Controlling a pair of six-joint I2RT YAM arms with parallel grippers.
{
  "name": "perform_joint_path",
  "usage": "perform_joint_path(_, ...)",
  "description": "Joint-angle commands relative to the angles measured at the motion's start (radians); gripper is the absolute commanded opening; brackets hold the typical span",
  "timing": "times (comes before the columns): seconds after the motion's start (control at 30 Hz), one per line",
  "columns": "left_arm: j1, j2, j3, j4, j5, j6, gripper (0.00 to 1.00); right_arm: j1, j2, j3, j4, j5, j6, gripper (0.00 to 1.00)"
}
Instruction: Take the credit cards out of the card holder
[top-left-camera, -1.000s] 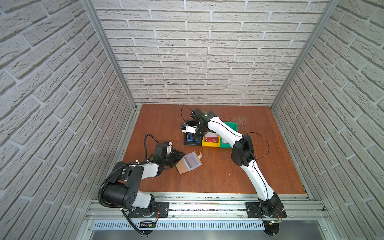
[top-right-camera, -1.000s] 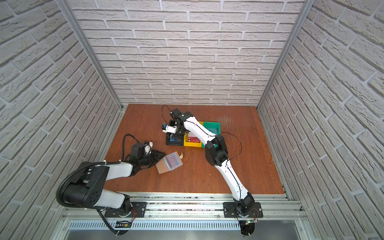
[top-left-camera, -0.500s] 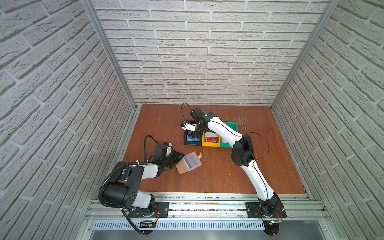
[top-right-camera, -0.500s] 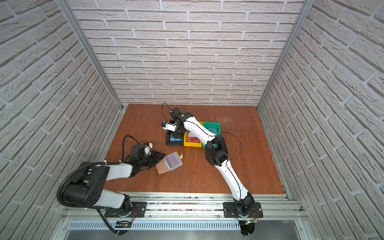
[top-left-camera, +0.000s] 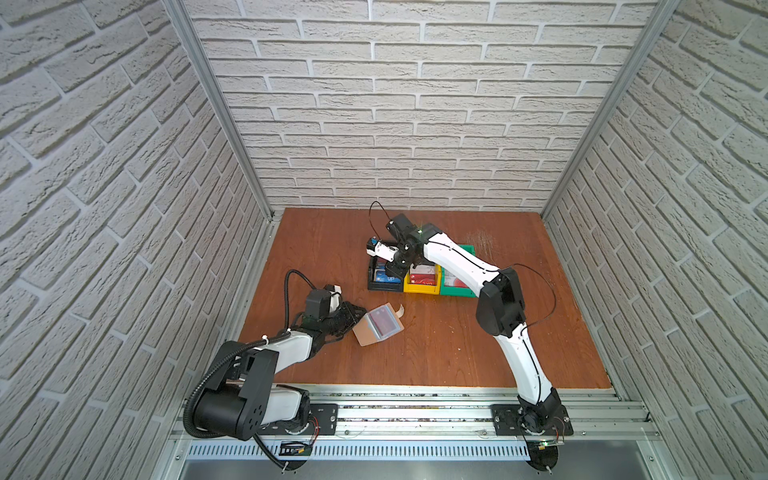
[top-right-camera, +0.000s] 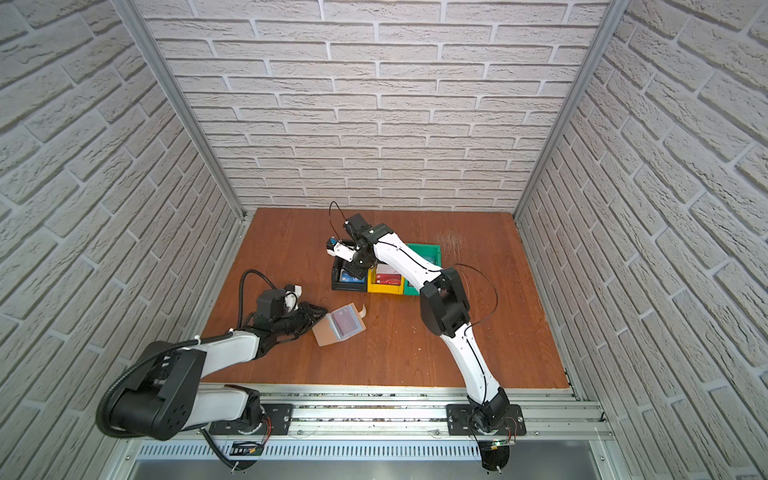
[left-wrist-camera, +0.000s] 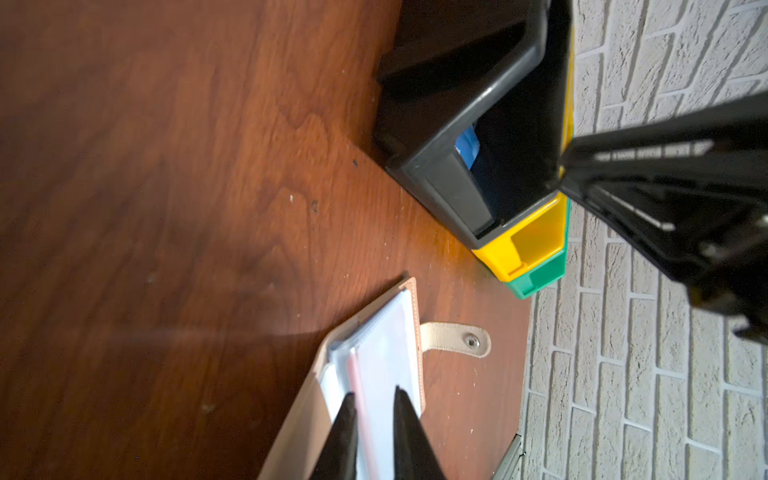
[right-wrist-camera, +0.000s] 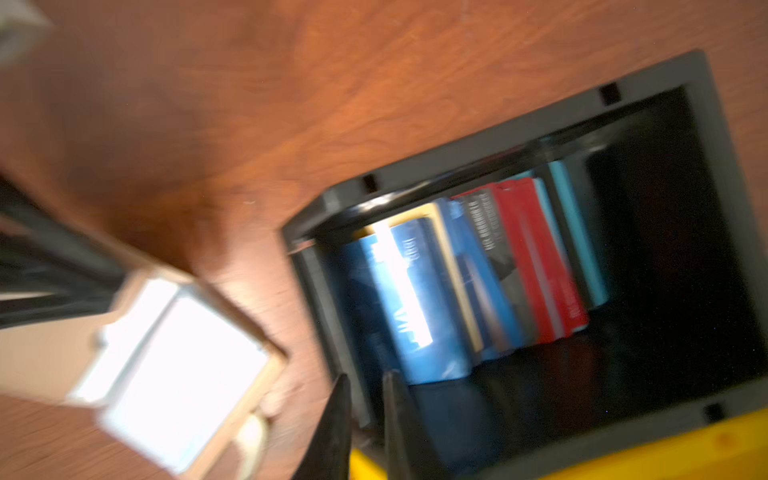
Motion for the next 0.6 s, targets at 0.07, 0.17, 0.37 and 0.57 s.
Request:
perform_joint_path(0.07, 0.003, -0.061, 0.003, -0.108, -0.021, 0.047, 0.18, 0.014, -0.189, -0.304, 0.199, -0.278, 0.202, 0.1)
perform_joint_path(0.17, 0.001, -0.072, -0.006, -0.119, -0.016, 0.047, 0.14, 0.02, -0.226, -0.435, 0.286, -0.297, 0.281, 0.07)
perform_joint_path(0.37, -0.002, -0.065, -0.02, -0.111, -0.011, 0.033, 0.0, 0.04, -0.181, -0.507, 0.316, -0.3, 0.336, 0.06)
perform_joint_path(0.57, -0.006, -0.077, -0.031, -0.134, -0.029, 0.036, 0.0, 0.045, -0.129, -0.503, 0.303, -0.263, 0.35, 0.05)
